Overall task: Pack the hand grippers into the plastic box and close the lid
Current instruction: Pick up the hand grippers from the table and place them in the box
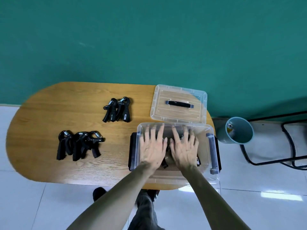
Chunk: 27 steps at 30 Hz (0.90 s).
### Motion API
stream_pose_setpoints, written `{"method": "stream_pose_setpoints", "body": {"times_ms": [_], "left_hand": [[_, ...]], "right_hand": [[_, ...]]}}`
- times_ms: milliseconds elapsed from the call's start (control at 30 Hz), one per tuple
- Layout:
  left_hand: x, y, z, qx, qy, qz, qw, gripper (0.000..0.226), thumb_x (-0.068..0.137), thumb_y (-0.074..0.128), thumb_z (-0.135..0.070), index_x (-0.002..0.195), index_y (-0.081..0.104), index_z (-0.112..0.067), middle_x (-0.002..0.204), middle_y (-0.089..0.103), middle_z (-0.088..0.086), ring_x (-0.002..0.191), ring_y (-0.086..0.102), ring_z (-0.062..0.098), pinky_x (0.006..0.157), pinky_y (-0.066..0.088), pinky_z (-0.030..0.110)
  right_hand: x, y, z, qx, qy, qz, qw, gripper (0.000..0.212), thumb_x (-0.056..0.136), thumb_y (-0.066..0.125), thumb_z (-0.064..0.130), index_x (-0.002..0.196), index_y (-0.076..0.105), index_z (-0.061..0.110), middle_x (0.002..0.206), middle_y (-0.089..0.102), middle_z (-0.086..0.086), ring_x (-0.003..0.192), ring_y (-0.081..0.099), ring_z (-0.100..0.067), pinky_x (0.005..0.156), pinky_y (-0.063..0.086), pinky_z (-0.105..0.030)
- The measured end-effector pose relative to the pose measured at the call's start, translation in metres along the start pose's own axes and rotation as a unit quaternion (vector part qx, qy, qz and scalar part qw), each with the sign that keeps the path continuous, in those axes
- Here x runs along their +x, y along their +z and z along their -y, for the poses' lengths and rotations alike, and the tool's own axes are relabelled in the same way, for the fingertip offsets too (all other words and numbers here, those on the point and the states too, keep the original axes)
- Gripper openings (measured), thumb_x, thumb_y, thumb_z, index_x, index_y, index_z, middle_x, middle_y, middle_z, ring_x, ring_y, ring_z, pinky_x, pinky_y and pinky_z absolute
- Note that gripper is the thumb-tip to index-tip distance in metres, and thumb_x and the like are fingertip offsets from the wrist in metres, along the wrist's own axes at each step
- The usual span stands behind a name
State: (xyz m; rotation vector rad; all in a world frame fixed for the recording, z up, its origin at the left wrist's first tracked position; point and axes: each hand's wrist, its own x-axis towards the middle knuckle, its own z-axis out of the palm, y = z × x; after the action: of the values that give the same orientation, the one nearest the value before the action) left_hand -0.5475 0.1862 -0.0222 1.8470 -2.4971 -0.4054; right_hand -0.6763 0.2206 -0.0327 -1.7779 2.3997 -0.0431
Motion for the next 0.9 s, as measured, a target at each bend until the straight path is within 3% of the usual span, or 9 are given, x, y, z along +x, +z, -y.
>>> {"method": "stream_pose_setpoints", "body": {"times_ms": [167, 300, 600, 900], "left_hand": [[-0.001, -0.036, 0.054, 0.006, 0.008, -0.014, 1.000, 0.050, 0.107, 0.023, -0.043, 0.152, 0.033, -0.025, 0.157, 0.035, 0.010, 0.135, 0.039, 0.030, 0.099, 0.042, 0.045], [-0.003, -0.056, 0.110, 0.002, -0.015, -0.013, 1.000, 0.050, 0.107, 0.018, -0.044, 0.153, 0.029, -0.027, 0.154, 0.037, 0.008, 0.117, 0.048, 0.025, 0.091, 0.043, 0.040], [-0.011, -0.087, 0.253, -0.028, -0.084, -0.006, 0.996, 0.050, 0.106, 0.016, -0.045, 0.153, 0.027, -0.030, 0.148, 0.042, 0.007, 0.118, 0.051, 0.030, 0.094, 0.045, 0.046], [-0.011, -0.070, 0.398, -0.038, -0.159, 0.061, 0.985, 0.050, 0.107, 0.020, -0.044, 0.155, 0.022, -0.032, 0.158, 0.028, 0.006, 0.131, 0.040, 0.031, 0.105, 0.038, 0.046]], "right_hand": [[0.005, -0.028, 0.049, -0.010, -0.054, 0.018, 0.998, 0.052, 0.100, 0.042, 0.038, 0.150, 0.035, 0.026, 0.151, 0.037, -0.018, 0.123, 0.045, -0.042, 0.092, 0.047, -0.054], [0.011, -0.035, 0.105, -0.006, -0.105, 0.016, 0.994, 0.048, 0.102, 0.039, 0.036, 0.148, 0.036, 0.023, 0.153, 0.034, -0.016, 0.115, 0.049, -0.037, 0.087, 0.052, -0.050], [0.017, -0.017, 0.254, -0.019, -0.150, 0.019, 0.988, 0.047, 0.103, 0.038, 0.036, 0.148, 0.035, 0.024, 0.151, 0.036, -0.015, 0.108, 0.051, -0.032, 0.082, 0.053, -0.048], [0.039, 0.044, 0.375, -0.049, -0.159, 0.077, 0.983, 0.047, 0.102, 0.041, 0.036, 0.146, 0.035, 0.021, 0.152, 0.033, -0.015, 0.114, 0.048, -0.035, 0.081, 0.053, -0.046]]}}
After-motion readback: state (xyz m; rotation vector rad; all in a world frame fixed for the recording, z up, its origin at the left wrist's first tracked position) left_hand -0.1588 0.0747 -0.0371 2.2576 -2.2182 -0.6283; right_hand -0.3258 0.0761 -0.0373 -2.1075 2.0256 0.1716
